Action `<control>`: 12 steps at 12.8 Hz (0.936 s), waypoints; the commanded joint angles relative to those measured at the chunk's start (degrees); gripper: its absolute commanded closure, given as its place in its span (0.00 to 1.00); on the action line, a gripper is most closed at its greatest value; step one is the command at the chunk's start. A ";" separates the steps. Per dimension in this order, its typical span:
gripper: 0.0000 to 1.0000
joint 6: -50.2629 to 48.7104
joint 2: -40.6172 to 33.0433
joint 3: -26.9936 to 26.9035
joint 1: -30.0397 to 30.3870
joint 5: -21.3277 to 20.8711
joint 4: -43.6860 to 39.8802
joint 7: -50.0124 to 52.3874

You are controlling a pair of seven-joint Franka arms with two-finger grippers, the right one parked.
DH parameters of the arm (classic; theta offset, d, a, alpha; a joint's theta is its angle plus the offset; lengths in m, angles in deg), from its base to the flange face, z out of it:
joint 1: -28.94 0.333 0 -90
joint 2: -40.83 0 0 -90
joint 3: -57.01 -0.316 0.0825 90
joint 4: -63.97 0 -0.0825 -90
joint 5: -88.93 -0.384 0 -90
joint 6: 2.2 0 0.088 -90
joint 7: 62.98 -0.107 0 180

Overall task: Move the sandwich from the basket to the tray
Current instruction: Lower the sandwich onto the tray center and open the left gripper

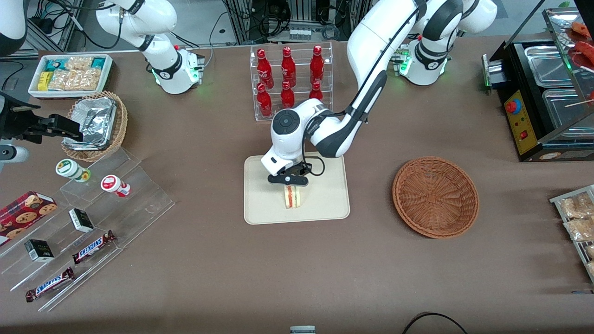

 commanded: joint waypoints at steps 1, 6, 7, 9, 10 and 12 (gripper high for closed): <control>0.00 -0.34 0.13 -1.00 -0.72 -0.67 -1.18 1.89; 0.00 -1.48 -3.82 -2.92 -0.19 -0.50 -1.45 1.89; 0.00 -3.14 -5.05 -3.29 -0.19 -0.41 -1.62 1.89; 0.00 -6.39 -8.12 -4.16 0.16 -0.32 -1.62 1.98; 0.00 -8.41 -9.97 -4.95 0.34 0.03 -1.62 2.06; 0.00 -12.36 -13.74 -5.75 1.82 0.03 -1.62 3.46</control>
